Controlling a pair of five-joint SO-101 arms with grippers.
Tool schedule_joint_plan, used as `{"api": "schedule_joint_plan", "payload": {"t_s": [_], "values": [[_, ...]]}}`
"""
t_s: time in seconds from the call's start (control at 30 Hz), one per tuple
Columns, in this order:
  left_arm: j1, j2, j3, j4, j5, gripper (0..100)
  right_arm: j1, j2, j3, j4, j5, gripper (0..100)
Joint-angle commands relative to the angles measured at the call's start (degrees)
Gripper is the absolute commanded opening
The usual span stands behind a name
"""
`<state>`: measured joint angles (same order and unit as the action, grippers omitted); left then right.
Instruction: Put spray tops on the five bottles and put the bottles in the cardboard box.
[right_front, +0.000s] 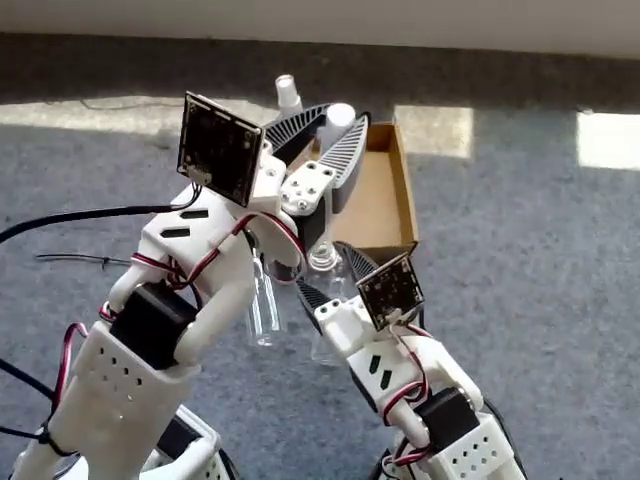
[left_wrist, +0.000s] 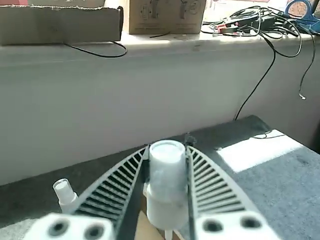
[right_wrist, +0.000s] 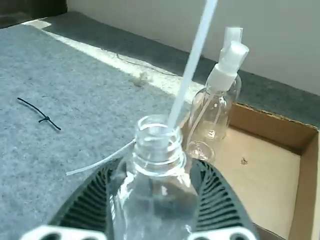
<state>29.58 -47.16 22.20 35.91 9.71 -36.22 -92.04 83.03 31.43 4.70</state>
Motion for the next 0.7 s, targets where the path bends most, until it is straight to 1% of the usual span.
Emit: {"api": "schedule_joint_plan", "payload": {"t_s": [0.0, 0.13, 0.23, 0.37, 0.43, 0.5, 0.67], "values": [[1.0, 0.0, -2.5, 1.7, 0.0, 2, -0.1, -0.6, -0.6, -0.9, 0.4, 0.4], [1.0, 0.0, -2.7, 6.2, 0.0, 2, 0.2, -0.6, -0.7, -0.9, 0.2, 0.4], [-0.4, 0.0, -2.6, 9.9, 0.0, 2, 2.4, -0.7, -0.8, -0.9, 0.1, 0.4], [-3.6, 0.1, -1.1, 10.3, 0.0, 2, 3.2, -0.7, -0.9, -0.9, -0.8, 0.4], [-3.6, 0.1, 0.7, 10.5, 0.0, 2, 3.3, -0.7, -1.0, -0.9, -2.9, 0.4], [-3.4, 0.1, 3.4, 10.4, -0.5, 3, 3.3, -0.7, -1.0, -0.9, -3.3, 0.4], [1.5, 0.1, 7.8, 10.3, -8.9, 3, 3.3, -0.7, -0.9, -0.9, -3.3, 0.4]]}}
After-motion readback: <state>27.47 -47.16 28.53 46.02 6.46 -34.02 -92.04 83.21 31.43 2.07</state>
